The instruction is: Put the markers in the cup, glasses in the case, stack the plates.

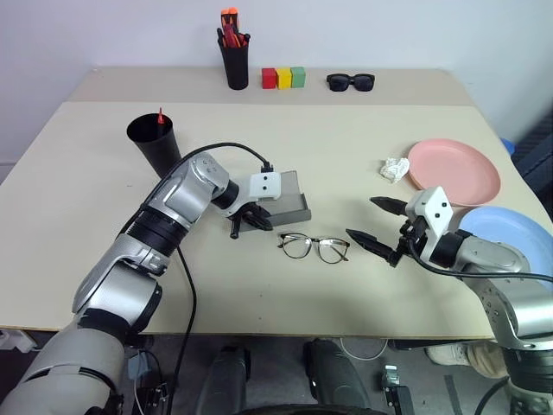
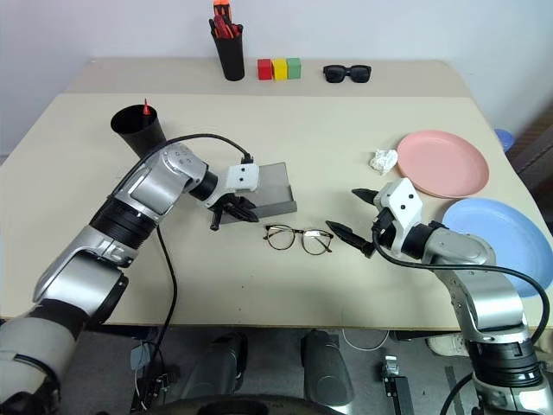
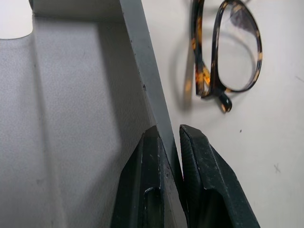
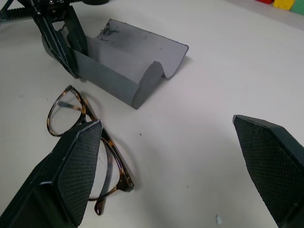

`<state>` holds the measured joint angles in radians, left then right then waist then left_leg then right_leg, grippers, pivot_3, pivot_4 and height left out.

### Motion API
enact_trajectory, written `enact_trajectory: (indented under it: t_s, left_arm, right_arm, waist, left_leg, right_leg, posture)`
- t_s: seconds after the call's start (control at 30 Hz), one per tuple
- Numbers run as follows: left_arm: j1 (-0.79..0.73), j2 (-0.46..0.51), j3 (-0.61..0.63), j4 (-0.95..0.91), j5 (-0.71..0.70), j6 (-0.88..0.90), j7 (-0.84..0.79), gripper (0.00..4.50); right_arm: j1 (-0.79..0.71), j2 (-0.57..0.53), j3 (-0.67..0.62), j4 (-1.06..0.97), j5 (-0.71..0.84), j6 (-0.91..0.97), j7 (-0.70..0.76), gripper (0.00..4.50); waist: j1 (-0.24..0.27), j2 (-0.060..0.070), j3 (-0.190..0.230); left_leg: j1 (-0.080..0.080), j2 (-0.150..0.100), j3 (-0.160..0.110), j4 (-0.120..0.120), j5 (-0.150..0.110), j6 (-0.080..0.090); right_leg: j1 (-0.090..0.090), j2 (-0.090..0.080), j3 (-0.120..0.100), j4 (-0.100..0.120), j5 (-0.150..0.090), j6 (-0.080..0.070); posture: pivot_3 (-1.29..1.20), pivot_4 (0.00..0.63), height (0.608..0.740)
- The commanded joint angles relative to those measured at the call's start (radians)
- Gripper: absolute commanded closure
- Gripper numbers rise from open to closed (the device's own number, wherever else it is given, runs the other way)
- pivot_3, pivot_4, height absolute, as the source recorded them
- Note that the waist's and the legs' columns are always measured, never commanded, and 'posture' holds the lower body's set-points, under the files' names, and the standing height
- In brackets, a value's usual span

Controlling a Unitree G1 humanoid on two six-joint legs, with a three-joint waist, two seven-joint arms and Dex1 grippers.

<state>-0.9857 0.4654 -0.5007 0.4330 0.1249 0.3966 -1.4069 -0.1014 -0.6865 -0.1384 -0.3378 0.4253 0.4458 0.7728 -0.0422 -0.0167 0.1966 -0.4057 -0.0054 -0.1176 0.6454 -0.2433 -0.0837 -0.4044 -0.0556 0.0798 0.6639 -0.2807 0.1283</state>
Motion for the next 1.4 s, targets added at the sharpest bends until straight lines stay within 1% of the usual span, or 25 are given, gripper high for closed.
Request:
enact_trajectory:
  t_s: [0.03, 0.17, 0.33, 0.43, 0.47, 0.5, 0.57, 0.7, 0.83, 0.9, 0.93, 0.97, 1.03, 1.1, 1.2, 1.23, 1.33, 1.4]
  left_arm:
    - [-0.044, -0.017, -0.010, 0.015, 0.013, -0.046, -0.008, 3.93]
    - [-0.060, -0.032, -0.006, 0.043, 0.022, -0.067, -0.009, 3.93]
    - [-0.049, -0.015, -0.003, 0.035, 0.021, -0.078, -0.023, 3.93]
    - [-0.043, -0.009, 0.006, 0.030, 0.016, -0.069, -0.019, 3.12]
    - [-0.041, -0.007, 0.006, 0.028, 0.014, -0.069, -0.019, 2.69]
    - [-0.040, -0.007, 0.008, 0.025, 0.015, -0.063, -0.013, 2.15]
    - [-0.036, -0.006, 0.027, 0.009, 0.006, -0.048, 0.013, 1.20]
    - [-0.032, 0.010, 0.104, -0.062, -0.038, 0.012, 0.057, 1.20]
    - [-0.030, 0.022, 0.194, -0.149, -0.109, 0.081, 0.088, 1.20]
    - [-0.014, 0.012, 0.278, -0.201, -0.168, 0.110, 0.142, 1.20]
    - [-0.009, 0.009, 0.296, -0.215, -0.184, 0.117, 0.160, 1.20]
    - [0.006, -0.007, 0.342, -0.237, -0.220, 0.093, 0.192, 1.20]
    - [0.078, 0.020, 0.394, -0.327, -0.259, 0.098, 0.214, 1.20]
    - [0.210, 0.047, 0.460, -0.454, -0.301, 0.099, 0.250, 1.20]
    - [0.368, 0.051, 0.535, -0.582, -0.361, 0.124, 0.321, 1.20]
    - [0.404, 0.056, 0.546, -0.610, -0.383, 0.153, 0.335, 1.20]
    - [0.537, 0.095, 0.550, -0.707, -0.409, 0.139, 0.337, 1.20]
    - [0.585, 0.114, 0.543, -0.747, -0.419, 0.138, 0.350, 1.20]
  right_arm:
    - [0.000, 0.003, -0.019, -0.027, 0.005, -0.017, -0.006, 0.00]
    - [-0.005, 0.002, -0.020, -0.025, 0.007, -0.016, -0.008, 0.00]
    - [-0.002, 0.001, -0.021, -0.030, 0.009, -0.014, -0.010, 0.00]
    - [0.001, 0.000, -0.022, -0.031, 0.010, -0.014, -0.008, 0.00]
    - [0.001, -0.001, -0.022, -0.031, 0.011, -0.014, -0.008, 0.00]
    - [0.001, -0.001, -0.021, -0.029, 0.011, -0.014, -0.006, 0.00]
    - [-0.008, -0.006, -0.016, -0.024, 0.011, -0.013, 0.002, 0.00]
    - [-0.041, -0.025, 0.000, -0.004, 0.015, 0.000, 0.038, 0.00]
    - [-0.075, -0.062, 0.025, 0.016, 0.032, 0.032, 0.114, 0.00]
    - [-0.106, -0.088, 0.047, 0.032, 0.048, 0.063, 0.167, 0.00]
    - [-0.115, -0.094, 0.052, 0.039, 0.051, 0.070, 0.180, 0.00]
    - [-0.125, -0.102, 0.062, 0.045, 0.051, 0.072, 0.200, 0.00]
    - [-0.173, -0.131, 0.119, 0.079, 0.038, 0.081, 0.278, 0.00]
    - [-0.237, -0.152, 0.197, 0.128, 0.014, 0.088, 0.358, 0.00]
    - [-0.311, -0.157, 0.273, 0.192, -0.021, 0.095, 0.416, 0.00]
    - [-0.332, -0.155, 0.290, 0.209, -0.029, 0.099, 0.429, 0.00]
    - [-0.390, -0.145, 0.356, 0.242, -0.061, 0.116, 0.467, 0.00]
    - [-0.419, -0.135, 0.392, 0.254, -0.080, 0.125, 0.482, 0.00]
  waist:
    - [0.000, 0.000, 0.000]
    - [0.000, 0.000, 0.000]
    - [-0.002, 0.000, 0.000]
    - [-0.001, 0.000, 0.000]
    - [-0.001, 0.000, 0.000]
    - [-0.001, 0.000, 0.000]
    - [-0.001, 0.000, 0.000]
    - [-0.003, 0.000, 0.000]
    - [-0.002, 0.000, 0.000]
    - [-0.002, 0.000, 0.000]
    - [-0.002, 0.000, 0.000]
    - [-0.002, 0.000, 0.000]
    - [-0.006, 0.000, 0.000]
    - [-0.019, 0.001, 0.000]
    - [-0.023, 0.001, 0.000]
    - [-0.022, 0.001, 0.000]
    - [-0.009, 0.001, 0.000]
    - [-0.002, 0.001, 0.000]
  left_leg:
    - [0.000, 0.000, 0.000, 0.000, 0.000, 0.000]
    - [0.000, 0.000, 0.000, 0.000, 0.000, 0.000]
    - [0.000, 0.000, 0.000, 0.000, 0.000, 0.000]
    - [0.000, 0.000, 0.000, 0.000, 0.000, 0.000]
    - [0.000, 0.000, 0.000, 0.000, 0.000, 0.000]
    - [0.000, 0.000, 0.000, 0.000, 0.000, 0.000]
    - [0.000, 0.000, 0.000, 0.000, 0.000, 0.000]
    - [0.000, 0.000, 0.000, 0.000, 0.000, 0.000]
    - [0.000, 0.000, 0.000, 0.000, 0.000, 0.000]
    - [0.000, 0.000, 0.000, 0.000, 0.000, 0.000]
    - [0.000, 0.000, 0.000, 0.000, 0.000, 0.000]
    - [0.000, 0.000, 0.000, 0.000, 0.000, 0.000]
    - [0.000, 0.000, 0.000, 0.000, 0.000, 0.000]
    - [0.001, 0.000, 0.000, 0.000, 0.000, 0.000]
    - [0.002, 0.001, 0.000, -0.001, 0.000, 0.001]
    - [0.002, 0.001, 0.000, -0.001, 0.000, 0.000]
    - [0.001, 0.001, 0.000, 0.001, 0.000, 0.000]
    - [0.001, 0.001, 0.000, 0.001, 0.000, 0.000]
  right_leg:
    - [0.000, 0.000, 0.000, 0.000, 0.000, 0.000]
    - [0.000, 0.000, 0.000, 0.000, 0.000, 0.000]
    - [0.000, 0.000, 0.000, 0.000, 0.000, 0.000]
    - [0.000, 0.000, 0.000, 0.000, 0.000, 0.000]
    - [0.000, 0.000, 0.000, 0.000, 0.000, 0.000]
    - [0.000, 0.000, 0.000, 0.000, 0.000, 0.000]
    - [0.000, 0.000, 0.000, 0.000, 0.000, 0.000]
    - [0.000, 0.000, 0.000, 0.000, 0.000, 0.000]
    - [0.000, 0.000, 0.000, 0.000, 0.000, 0.000]
    - [0.000, 0.000, 0.000, 0.000, 0.000, 0.000]
    - [0.000, 0.000, 0.000, 0.000, 0.000, 0.000]
    - [0.000, 0.000, 0.000, 0.000, 0.000, 0.000]
    - [0.000, 0.000, 0.000, 0.000, 0.000, 0.000]
    - [0.000, 0.000, 0.001, 0.000, 0.000, 0.000]
    - [0.000, 0.000, 0.000, 0.000, 0.000, 0.000]
    - [0.000, 0.000, 0.000, 0.000, 0.000, 0.000]
    - [0.000, 0.000, 0.000, 0.000, 0.000, 0.000]
    - [0.001, -0.001, 0.000, 0.000, 0.000, 0.000]
  posture:
    - [0.00, 0.150, 0.740]
    - [0.00, 0.150, 0.740]
    - [0.00, 0.150, 0.740]
    - [0.00, 0.150, 0.740]
    - [0.00, 0.150, 0.740]
    - [0.00, 0.150, 0.740]
    - [0.00, 0.150, 0.740]
    - [0.00, 0.150, 0.740]
    - [0.00, 0.150, 0.740]
    - [0.00, 0.150, 0.740]
    - [0.00, 0.150, 0.740]
    - [0.00, 0.150, 0.740]
    - [0.00, 0.150, 0.740]
    - [0.00, 0.150, 0.740]
    - [0.00, 0.150, 0.740]
    - [0.00, 0.150, 0.740]
    - [0.00, 0.150, 0.740]
    - [0.00, 0.150, 0.740]
